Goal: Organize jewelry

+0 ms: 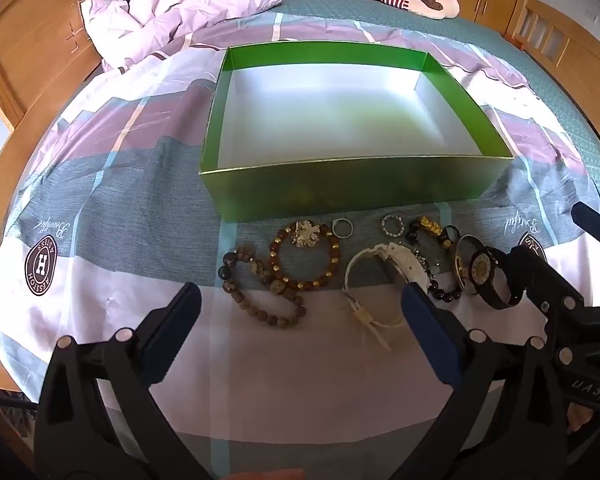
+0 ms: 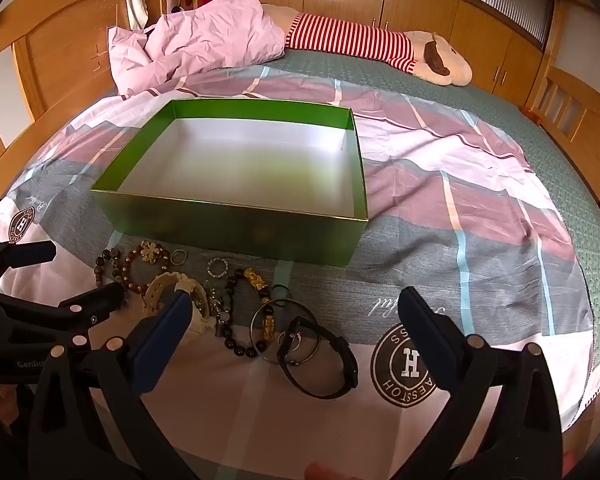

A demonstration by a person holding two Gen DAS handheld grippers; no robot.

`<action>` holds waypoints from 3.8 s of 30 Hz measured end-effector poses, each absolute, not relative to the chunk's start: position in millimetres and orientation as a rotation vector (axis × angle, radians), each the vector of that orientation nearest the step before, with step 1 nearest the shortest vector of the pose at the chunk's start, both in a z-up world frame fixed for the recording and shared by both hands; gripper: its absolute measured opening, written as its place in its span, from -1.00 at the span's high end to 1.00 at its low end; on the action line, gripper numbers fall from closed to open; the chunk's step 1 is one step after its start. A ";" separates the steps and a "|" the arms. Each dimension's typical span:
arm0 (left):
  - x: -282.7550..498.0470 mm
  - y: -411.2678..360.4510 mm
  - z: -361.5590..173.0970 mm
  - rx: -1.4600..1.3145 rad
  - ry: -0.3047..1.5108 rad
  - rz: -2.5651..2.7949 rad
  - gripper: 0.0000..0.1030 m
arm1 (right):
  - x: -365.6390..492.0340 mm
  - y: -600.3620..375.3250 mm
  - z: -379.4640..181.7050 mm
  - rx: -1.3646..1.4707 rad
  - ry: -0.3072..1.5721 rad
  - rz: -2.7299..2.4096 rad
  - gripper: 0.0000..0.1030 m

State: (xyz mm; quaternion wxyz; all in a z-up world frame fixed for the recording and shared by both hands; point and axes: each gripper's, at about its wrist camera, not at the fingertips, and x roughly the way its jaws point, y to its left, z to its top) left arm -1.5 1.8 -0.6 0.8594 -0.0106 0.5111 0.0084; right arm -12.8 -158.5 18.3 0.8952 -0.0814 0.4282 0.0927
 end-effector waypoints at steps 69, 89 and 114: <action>-3.0 -1.6 -13.2 0.000 1.093 0.023 -0.92 | -12.6 -157.8 17.8 -0.171 0.885 0.192 -0.95; -3.4 -3.9 -15.9 0.008 1.101 0.023 -0.92 | -11.8 -156.9 18.0 -0.174 0.885 0.193 -0.95; 7.2 28.7 -9.3 -0.082 1.157 0.034 -0.44 | 0.2 -173.3 7.0 -0.233 0.979 0.143 -0.69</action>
